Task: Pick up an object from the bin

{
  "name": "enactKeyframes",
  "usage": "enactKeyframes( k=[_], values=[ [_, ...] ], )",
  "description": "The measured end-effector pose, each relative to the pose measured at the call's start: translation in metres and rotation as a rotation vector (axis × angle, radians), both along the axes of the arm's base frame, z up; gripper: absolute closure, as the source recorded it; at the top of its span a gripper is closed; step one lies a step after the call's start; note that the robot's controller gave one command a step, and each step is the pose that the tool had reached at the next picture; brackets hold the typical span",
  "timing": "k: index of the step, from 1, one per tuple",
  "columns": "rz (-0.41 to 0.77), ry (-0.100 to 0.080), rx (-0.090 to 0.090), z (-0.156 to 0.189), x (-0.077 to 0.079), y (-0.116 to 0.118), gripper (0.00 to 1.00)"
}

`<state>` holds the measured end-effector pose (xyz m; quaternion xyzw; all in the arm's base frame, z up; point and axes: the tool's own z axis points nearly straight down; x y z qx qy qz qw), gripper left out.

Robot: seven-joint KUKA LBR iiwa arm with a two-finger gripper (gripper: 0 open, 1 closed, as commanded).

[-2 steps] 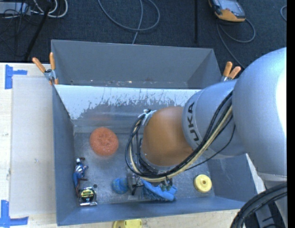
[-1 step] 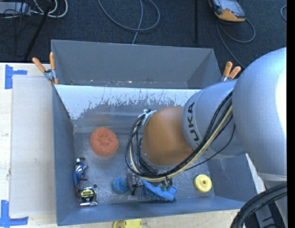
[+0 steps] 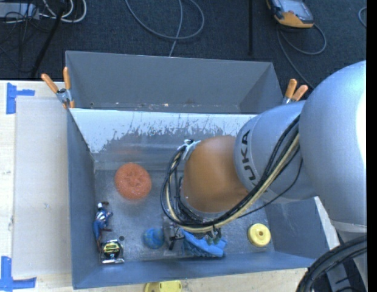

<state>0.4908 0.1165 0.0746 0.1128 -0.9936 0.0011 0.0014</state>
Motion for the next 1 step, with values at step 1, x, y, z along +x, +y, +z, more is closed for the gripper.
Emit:
enactKeyframes(
  k=[1],
  values=[
    [0.000,0.006,0.000,0.0201,-0.0020,0.0004,1.00]
  ],
)
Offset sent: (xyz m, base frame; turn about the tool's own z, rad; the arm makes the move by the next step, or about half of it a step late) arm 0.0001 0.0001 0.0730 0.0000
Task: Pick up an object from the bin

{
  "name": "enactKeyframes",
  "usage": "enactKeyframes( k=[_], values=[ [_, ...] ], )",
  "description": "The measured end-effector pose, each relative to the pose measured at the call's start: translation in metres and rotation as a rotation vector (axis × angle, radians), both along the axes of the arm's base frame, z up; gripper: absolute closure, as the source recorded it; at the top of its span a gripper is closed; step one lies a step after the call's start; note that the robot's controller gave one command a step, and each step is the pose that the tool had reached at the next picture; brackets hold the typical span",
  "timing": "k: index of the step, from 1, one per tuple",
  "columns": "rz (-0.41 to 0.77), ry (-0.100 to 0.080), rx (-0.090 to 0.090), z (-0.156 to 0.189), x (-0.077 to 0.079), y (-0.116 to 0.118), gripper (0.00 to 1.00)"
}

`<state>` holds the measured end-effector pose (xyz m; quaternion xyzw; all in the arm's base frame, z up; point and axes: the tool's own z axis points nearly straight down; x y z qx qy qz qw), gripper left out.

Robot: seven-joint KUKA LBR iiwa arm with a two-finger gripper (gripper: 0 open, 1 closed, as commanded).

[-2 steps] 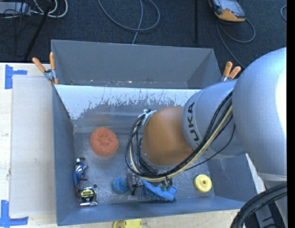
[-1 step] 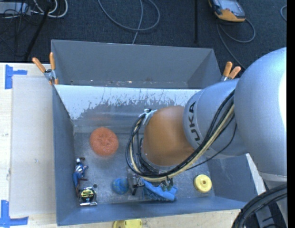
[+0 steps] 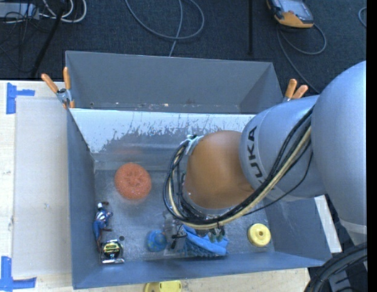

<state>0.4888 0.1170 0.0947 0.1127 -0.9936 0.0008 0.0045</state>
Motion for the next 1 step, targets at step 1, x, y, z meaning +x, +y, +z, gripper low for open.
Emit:
enactKeyframes(
  k=[1],
  values=[
    [0.000,-0.006,0.002,0.0183,0.0015,0.0009,1.00]
  ],
)
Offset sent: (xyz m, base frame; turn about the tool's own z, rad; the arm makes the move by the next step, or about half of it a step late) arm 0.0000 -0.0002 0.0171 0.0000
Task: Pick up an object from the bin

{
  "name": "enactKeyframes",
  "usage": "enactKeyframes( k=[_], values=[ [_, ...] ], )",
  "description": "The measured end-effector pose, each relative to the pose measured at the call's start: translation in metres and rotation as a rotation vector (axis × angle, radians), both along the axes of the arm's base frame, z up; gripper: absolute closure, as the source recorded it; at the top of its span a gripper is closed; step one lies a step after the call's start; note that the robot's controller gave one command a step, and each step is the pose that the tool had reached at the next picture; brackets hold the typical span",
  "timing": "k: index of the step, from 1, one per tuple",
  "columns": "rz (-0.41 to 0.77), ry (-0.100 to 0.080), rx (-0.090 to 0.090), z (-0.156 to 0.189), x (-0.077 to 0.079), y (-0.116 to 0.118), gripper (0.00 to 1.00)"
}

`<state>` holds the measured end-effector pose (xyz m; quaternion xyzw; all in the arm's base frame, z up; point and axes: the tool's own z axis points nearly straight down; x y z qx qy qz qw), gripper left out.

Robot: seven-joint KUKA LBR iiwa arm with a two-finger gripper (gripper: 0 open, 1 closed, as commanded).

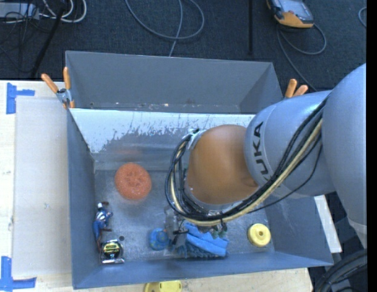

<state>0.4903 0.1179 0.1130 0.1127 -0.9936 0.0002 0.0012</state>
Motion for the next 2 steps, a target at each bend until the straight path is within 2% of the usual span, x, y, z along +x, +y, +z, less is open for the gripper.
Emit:
enactKeyframes(
  k=[2],
  values=[
    [0.000,-0.001,0.000,0.028,0.000,0.000,1.00]
  ],
)
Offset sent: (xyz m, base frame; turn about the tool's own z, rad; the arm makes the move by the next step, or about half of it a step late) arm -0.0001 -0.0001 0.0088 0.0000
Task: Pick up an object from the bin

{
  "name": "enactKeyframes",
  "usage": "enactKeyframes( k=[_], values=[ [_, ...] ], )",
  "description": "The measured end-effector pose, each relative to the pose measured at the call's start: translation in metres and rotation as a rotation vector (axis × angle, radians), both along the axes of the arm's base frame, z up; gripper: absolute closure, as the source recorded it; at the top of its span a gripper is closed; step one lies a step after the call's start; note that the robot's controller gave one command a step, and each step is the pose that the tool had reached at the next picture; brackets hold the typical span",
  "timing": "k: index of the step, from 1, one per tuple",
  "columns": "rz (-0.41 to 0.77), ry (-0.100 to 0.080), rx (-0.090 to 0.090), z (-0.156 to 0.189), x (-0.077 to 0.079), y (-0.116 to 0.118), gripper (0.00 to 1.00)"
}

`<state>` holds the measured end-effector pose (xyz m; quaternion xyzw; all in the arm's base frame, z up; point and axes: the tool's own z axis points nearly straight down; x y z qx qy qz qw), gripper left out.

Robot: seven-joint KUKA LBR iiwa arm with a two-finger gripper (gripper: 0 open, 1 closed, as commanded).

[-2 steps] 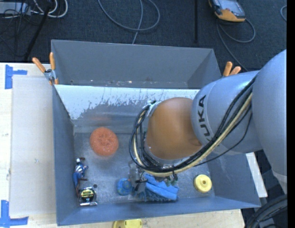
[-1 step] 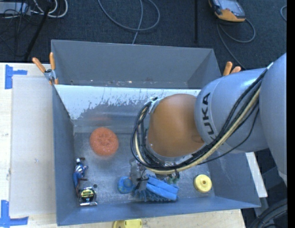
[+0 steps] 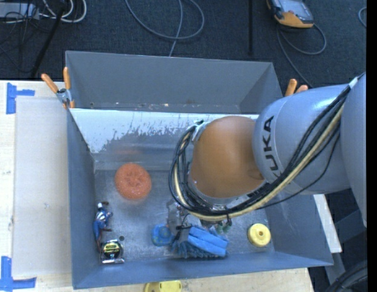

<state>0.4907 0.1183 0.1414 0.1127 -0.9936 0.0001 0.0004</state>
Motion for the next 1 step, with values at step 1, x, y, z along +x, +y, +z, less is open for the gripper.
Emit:
enactKeyframes(
  k=[1],
  values=[
    [-0.002,-0.003,0.001,0.0091,0.0006,0.0003,1.00]
  ],
)
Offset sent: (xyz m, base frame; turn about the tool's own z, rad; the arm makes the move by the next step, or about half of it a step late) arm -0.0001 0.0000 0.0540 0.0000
